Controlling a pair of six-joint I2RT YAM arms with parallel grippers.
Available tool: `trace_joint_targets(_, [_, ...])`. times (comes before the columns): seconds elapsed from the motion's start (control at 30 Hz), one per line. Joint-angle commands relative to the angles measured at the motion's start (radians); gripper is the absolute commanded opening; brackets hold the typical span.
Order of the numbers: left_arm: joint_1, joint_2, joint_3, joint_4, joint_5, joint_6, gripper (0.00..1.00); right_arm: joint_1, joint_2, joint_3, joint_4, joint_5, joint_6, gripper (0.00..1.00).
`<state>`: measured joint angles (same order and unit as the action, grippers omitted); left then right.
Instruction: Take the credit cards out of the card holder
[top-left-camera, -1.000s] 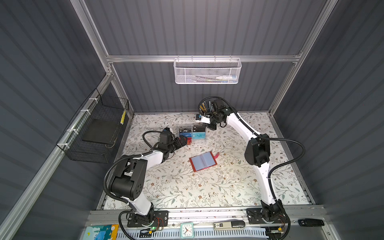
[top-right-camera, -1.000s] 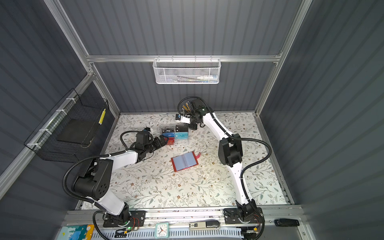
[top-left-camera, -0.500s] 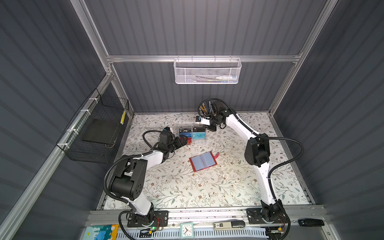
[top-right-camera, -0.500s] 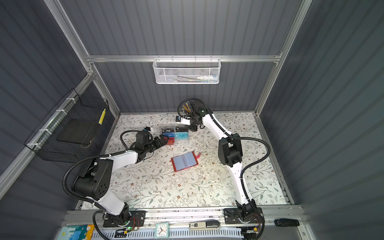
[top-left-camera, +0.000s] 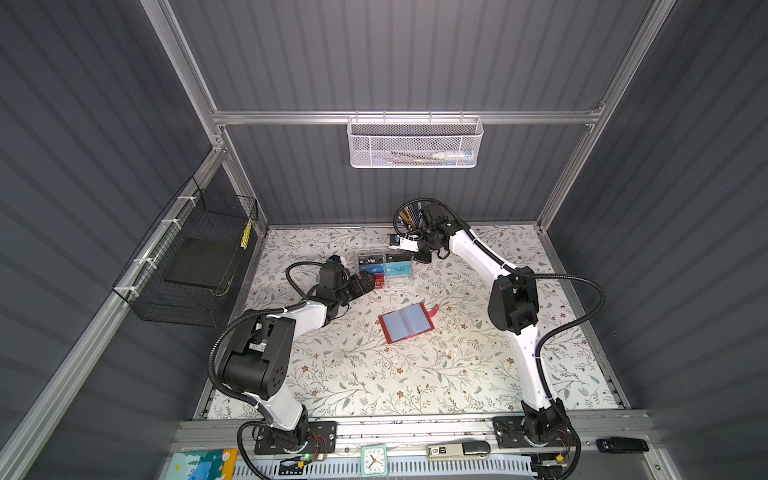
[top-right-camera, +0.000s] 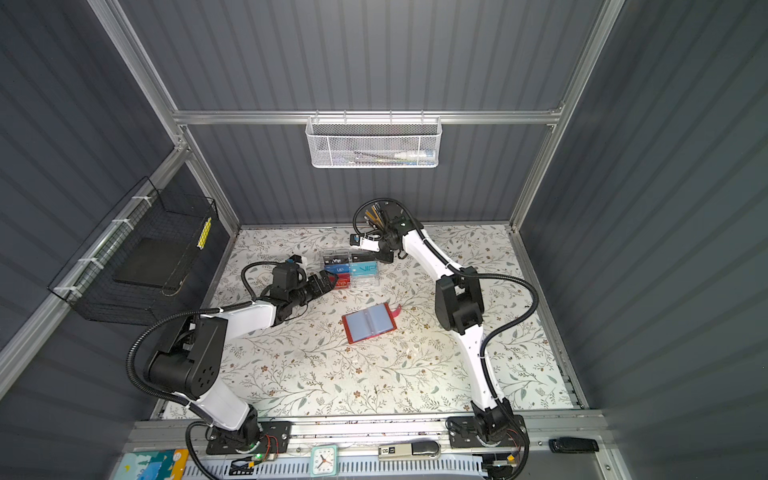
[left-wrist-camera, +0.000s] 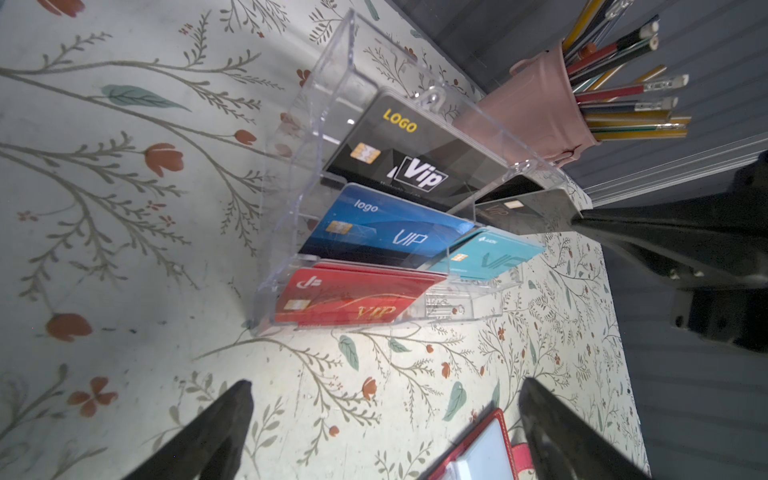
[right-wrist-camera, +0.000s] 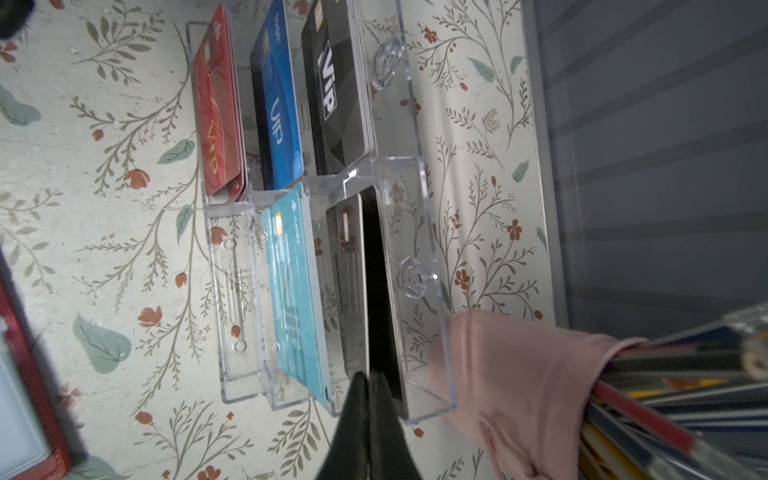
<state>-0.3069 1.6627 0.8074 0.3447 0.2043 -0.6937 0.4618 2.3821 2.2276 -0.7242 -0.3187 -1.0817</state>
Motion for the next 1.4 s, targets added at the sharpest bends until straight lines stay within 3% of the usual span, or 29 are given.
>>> trace_joint_targets(0.0, [0.0, 0.01, -0.01, 0.02, 0.015, -0.008, 1.0, 0.004, 0.025, -0.009, 0.009, 0.021, -0.011, 0.14])
trace_joint_targets(0.57, [0.0, 0.001, -0.016, 0.019, 0.02, -0.013, 1.0, 0.015, -0.008, -0.022, 0.022, 0.024, 0.015, 0.17])
trace_joint_targets(0.9, [0.0, -0.051, -0.017, -0.027, -0.003, -0.001, 1.0, 0.021, -0.187, -0.202, 0.144, -0.007, 0.107, 0.26])
trace_joint_targets(0.93, [0.0, -0.061, -0.016, -0.05, -0.009, 0.009, 1.0, 0.02, -0.207, -0.224, 0.162, -0.007, 0.121, 0.29])
trace_joint_targets(1.07, [-0.001, -0.126, -0.016, -0.132, -0.041, 0.047, 1.0, 0.02, -0.3, -0.289, 0.208, -0.05, 0.204, 0.56])
trace_joint_targets(1.1, [0.0, -0.146, -0.016, -0.154, -0.048, 0.057, 1.0, 0.02, -0.327, -0.3, 0.209, -0.049, 0.225, 0.68])
trace_joint_targets(1.13, [-0.001, -0.163, -0.017, -0.178, -0.057, 0.066, 1.0, 0.021, -0.35, -0.315, 0.215, -0.047, 0.244, 0.96])
trace_joint_targets(1.27, [0.0, -0.264, -0.025, -0.25, -0.076, 0.1, 1.0, 0.02, -0.471, -0.42, 0.241, -0.028, 0.29, 0.99])
trace_joint_targets(1.37, [0.0, -0.361, -0.022, -0.337, -0.147, 0.158, 1.0, 0.019, -0.577, -0.52, 0.291, 0.091, 0.358, 0.99])
